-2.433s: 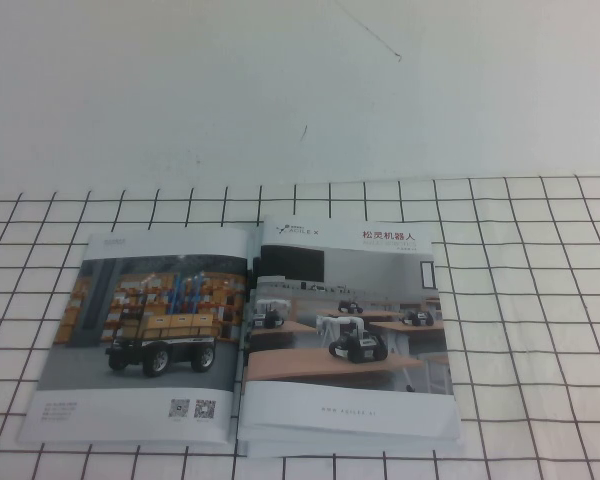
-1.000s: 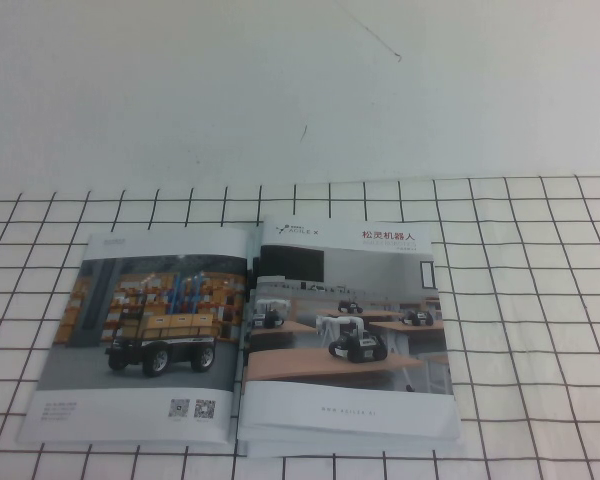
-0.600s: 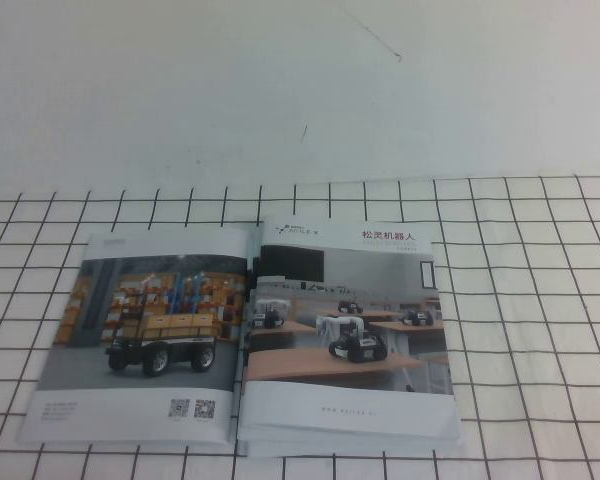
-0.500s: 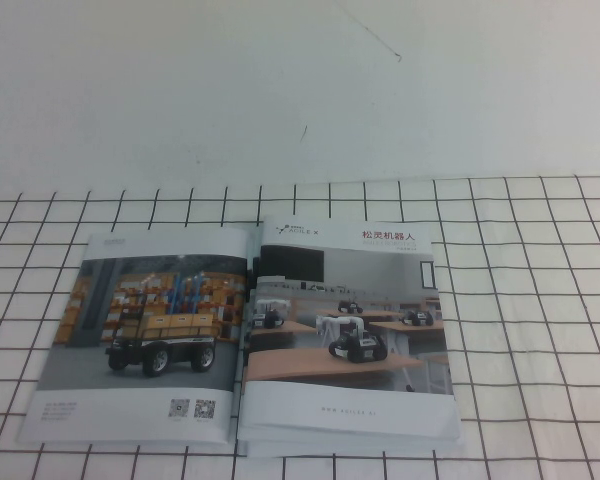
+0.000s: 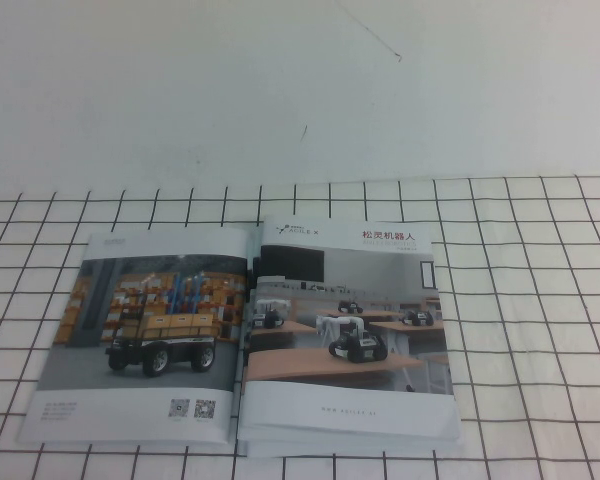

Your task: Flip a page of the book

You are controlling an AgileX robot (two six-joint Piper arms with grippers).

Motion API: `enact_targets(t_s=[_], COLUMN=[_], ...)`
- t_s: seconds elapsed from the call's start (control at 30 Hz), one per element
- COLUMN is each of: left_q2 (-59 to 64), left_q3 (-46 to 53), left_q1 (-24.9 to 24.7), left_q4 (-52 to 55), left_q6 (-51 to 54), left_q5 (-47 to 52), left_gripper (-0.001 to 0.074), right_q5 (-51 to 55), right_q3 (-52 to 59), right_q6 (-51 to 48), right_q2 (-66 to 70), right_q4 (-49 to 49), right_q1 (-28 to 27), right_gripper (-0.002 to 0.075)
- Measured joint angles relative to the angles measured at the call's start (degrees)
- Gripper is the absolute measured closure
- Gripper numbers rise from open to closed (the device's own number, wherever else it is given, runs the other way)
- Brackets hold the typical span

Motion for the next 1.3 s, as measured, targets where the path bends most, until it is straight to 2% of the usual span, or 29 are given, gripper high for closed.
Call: enact_targets(t_s=[0.2,0.43,0.53,0.9,1.13,1.3], left_q2=[0.0,0.0,0.0,0.0,0.0,0.0], left_q3=[0.3,0.3,0.3,0.3,0.3,-4.4], left_q1=[0.0,0.0,0.0,0.0,0.0,0.0], left_q4=[-3.9,-21.6,-26.4,-29.0,-30.7,-26.2], left_q6=[0.0,0.0,0.0,-1.1,-15.6,-20.1], left_q5=[-2.2,-17.4,-21.7,-23.1,-32.4,-39.1], left_gripper=[0.0737,0.0738,0.0738,0.0738,0.0738,0.0738], right_q5=[-9.7,-33.8,-40.4,-47.3,-64.0,-64.4], right_q3=[0.0,0.0,0.0,0.0,-0.6,-10.4], right_q6=[0.0,0.4,0.4,0.6,3.0,5.8], right_q2=[0.0,0.0,0.0,0.0,0.0,0.0], right_q4=[0.0,-0.4,-0.5,-0.5,11.0,15.8], right_q1=[0.0,0.0,0.0,0.0,0.0,0.0], right_gripper=[0.0728,0.0728,0.0728,0.0728,0.0728,0.0728])
